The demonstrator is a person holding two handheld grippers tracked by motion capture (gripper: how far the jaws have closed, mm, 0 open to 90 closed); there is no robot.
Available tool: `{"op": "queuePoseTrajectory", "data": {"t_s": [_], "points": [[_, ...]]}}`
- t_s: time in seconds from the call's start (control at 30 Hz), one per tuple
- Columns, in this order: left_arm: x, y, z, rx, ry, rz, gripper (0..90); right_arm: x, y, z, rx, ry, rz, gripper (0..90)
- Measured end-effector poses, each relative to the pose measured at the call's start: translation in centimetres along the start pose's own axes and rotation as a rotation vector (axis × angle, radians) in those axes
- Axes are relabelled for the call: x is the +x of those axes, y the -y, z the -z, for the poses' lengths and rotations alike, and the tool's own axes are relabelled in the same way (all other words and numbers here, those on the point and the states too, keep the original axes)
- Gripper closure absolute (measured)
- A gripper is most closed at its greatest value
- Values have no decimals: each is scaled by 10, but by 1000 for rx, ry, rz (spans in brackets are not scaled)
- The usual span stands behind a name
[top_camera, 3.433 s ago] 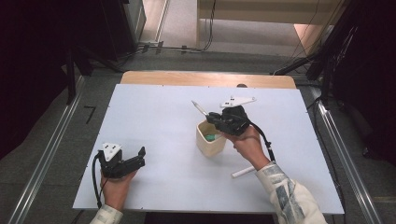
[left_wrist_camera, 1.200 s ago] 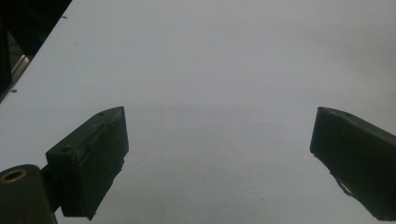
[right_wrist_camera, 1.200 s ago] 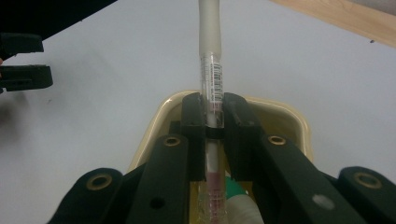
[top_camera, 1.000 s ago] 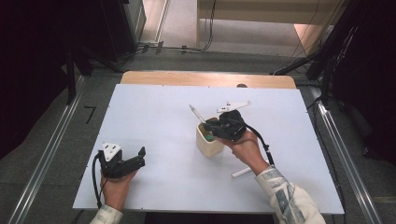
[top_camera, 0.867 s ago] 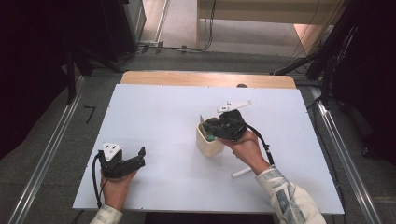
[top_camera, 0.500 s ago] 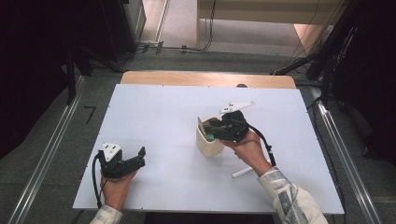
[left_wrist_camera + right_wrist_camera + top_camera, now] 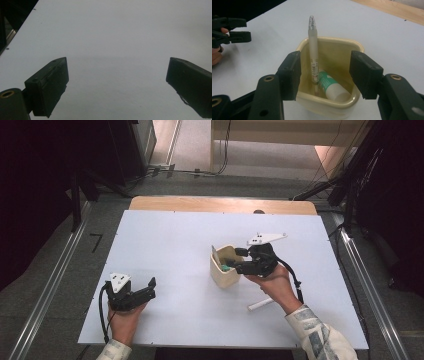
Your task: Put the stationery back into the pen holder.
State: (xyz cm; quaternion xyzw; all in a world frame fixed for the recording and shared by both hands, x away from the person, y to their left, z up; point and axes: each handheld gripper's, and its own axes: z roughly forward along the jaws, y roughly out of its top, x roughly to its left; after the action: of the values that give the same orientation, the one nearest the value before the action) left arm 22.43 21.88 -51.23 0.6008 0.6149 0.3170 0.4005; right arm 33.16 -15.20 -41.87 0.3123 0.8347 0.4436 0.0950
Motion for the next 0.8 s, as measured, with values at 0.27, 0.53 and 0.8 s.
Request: {"op": "queuePoseTrajectory", "data": {"t_s": [0.27, 0.53, 0.8], "points": [[0, 0, 0, -1, -1, -1, 52, -4, 8, 19, -31, 21, -7, 361], [-1, 0, 0, 1, -3, -2, 53, -11, 19, 36, -49, 41, -22, 339], [-1, 0, -1, 2, -3, -1, 53, -16, 35, 46, -41, 66, -34, 311]]}}
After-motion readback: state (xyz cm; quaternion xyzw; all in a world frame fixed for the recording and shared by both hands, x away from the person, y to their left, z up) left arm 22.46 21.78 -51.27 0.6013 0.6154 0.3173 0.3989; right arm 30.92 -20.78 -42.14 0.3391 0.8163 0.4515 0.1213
